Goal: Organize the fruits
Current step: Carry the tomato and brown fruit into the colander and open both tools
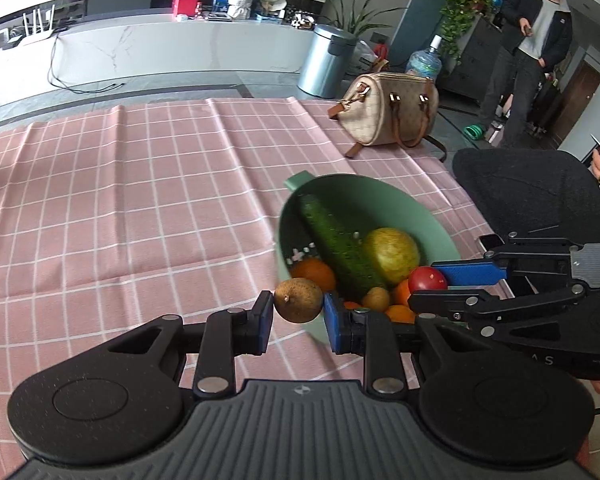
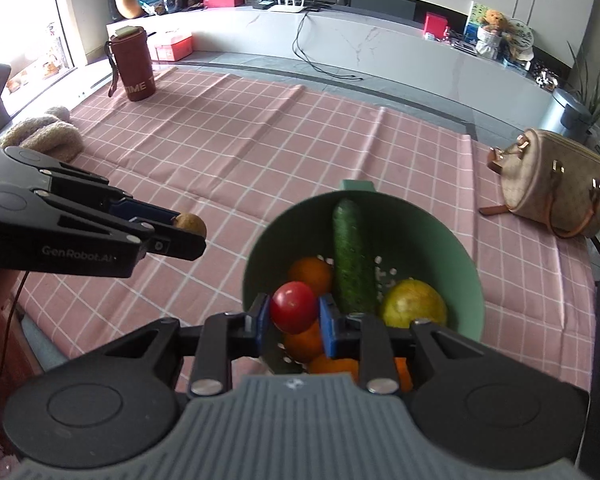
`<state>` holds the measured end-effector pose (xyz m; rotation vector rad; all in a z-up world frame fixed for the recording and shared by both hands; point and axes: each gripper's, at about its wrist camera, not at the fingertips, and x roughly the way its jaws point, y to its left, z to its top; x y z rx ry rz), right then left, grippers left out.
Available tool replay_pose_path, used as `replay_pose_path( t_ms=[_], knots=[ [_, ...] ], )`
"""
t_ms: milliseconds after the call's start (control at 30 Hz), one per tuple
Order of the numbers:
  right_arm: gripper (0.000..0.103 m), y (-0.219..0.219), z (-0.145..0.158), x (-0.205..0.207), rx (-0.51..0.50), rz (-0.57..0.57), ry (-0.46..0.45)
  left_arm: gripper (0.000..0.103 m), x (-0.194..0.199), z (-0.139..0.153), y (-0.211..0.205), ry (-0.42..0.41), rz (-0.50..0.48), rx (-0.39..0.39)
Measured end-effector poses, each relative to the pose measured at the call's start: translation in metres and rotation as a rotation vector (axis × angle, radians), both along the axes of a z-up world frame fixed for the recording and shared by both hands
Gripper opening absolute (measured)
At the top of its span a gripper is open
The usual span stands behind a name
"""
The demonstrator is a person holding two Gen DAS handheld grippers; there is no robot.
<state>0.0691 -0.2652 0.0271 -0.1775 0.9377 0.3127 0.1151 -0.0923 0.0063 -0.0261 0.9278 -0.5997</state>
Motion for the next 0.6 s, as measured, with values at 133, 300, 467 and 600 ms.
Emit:
replay_pose_path(
  t_ms=[133,300,467,600],
  knots=[
    [0.022,-0.030,-0.004,-0.008,0.015,-0.043,0.003,0.030,0.006,-0.002,-0.028,0.012,-0.037,0.009],
    [0.022,-0.053,-0.015,-0.004,0.046,-0.067,0.014,0.030,0.018,-0.018,-0.057,0.067,-0.080,0.046],
    [0.022,-0.059,-0.028,0.008,0.046,-0.045,0.044,0.030,0.027,-0.034,-0.072,0.142,-0.106,0.072],
    [0.022,-0.060,-0.040,0.020,0.039,-0.025,0.067,0.030,0.038,-0.046,-0.078,0.194,-0.097,0.097]
  ],
)
